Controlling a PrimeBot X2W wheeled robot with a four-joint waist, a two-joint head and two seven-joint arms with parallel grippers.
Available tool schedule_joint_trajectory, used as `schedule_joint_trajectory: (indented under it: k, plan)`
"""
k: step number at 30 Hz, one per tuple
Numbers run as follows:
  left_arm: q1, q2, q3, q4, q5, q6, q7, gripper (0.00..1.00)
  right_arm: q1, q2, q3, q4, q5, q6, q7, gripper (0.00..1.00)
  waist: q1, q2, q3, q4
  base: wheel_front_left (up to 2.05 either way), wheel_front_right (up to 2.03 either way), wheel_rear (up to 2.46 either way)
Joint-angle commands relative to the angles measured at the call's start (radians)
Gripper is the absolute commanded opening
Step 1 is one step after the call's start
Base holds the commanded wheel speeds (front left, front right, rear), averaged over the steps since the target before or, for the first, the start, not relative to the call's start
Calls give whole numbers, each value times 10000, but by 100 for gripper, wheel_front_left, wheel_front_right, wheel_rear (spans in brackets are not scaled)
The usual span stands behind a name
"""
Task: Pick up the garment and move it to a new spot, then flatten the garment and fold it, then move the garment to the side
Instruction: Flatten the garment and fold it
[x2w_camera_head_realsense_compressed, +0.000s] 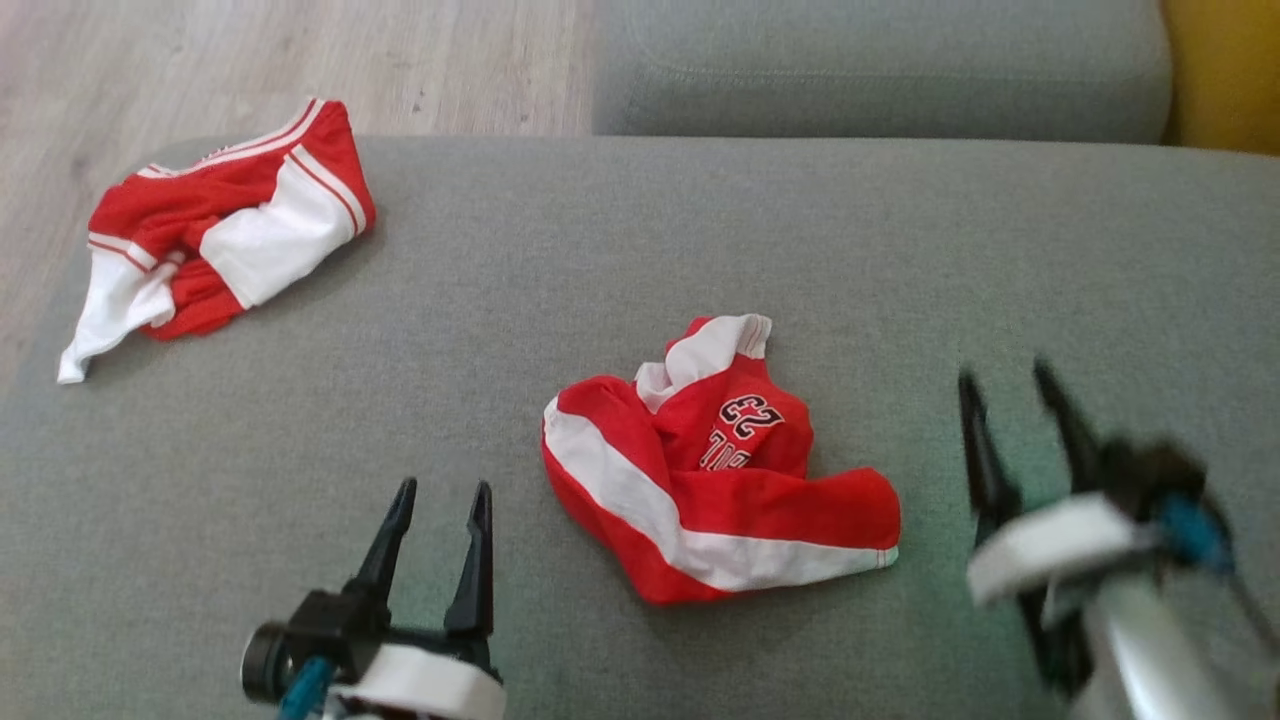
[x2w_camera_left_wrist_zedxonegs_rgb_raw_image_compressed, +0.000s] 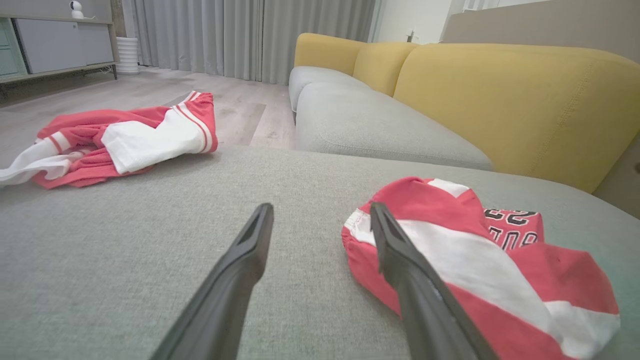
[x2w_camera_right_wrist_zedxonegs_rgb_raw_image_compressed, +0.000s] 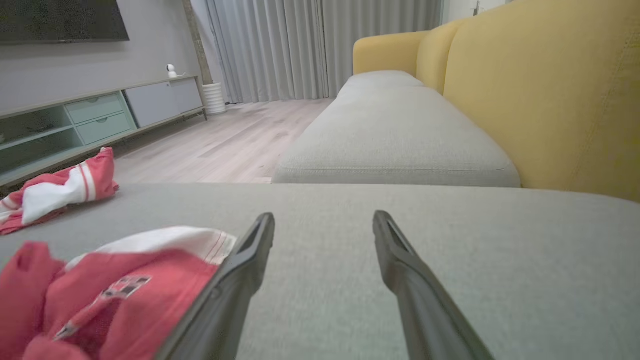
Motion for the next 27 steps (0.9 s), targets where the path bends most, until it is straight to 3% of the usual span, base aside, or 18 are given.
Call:
schedule_joint_trajectory:
  k: [1, 9, 27]
  plan:
    - [-83, 12, 433, -328, 36, -9, -95, 100, 422, 369, -116, -862, -392, -7, -107, 100, 1, 0, -136, -7, 0, 0, 0]
    - [373, 31, 687, -412, -31, -25, -95, 100, 2622, 915, -650, -2626, -1099, -7, -93, 100, 1, 0, -510, -49, 0, 0, 0]
    - [549, 23, 806, -459, 31, -123, -95, 100, 3193, 939, -305, -2910, -839, -7, 165, 100, 1, 0, -607, -45, 0, 0, 0]
